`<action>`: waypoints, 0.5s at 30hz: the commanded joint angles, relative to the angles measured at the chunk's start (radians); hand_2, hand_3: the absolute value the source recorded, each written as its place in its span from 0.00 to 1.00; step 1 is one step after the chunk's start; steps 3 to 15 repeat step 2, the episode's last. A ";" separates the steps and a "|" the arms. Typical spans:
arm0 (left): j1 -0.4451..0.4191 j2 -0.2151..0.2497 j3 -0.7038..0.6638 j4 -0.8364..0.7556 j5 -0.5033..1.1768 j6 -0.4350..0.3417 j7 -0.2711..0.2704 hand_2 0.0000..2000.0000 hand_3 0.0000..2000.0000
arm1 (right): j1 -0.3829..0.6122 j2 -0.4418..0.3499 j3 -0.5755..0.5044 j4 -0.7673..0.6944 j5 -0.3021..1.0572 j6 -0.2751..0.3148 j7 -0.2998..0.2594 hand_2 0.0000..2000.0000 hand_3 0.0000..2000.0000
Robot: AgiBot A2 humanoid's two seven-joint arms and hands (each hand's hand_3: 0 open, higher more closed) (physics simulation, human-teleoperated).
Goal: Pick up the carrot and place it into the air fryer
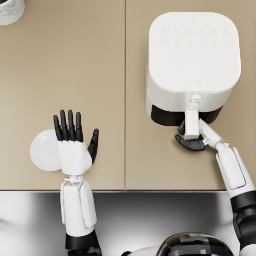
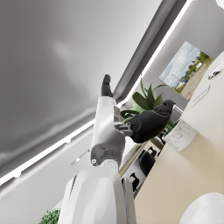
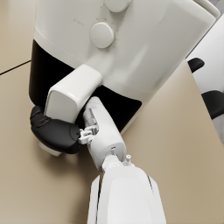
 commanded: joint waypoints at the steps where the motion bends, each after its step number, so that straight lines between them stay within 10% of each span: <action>1: 0.000 0.000 0.000 0.000 0.000 0.000 0.000 0.00 0.00 | 0.001 0.001 0.000 0.000 0.000 0.002 0.000 1.00 1.00; 15: 0.000 0.000 0.000 0.000 0.000 0.000 0.000 0.00 0.00 | 0.002 0.001 0.001 -0.001 0.000 0.007 -0.001 1.00 1.00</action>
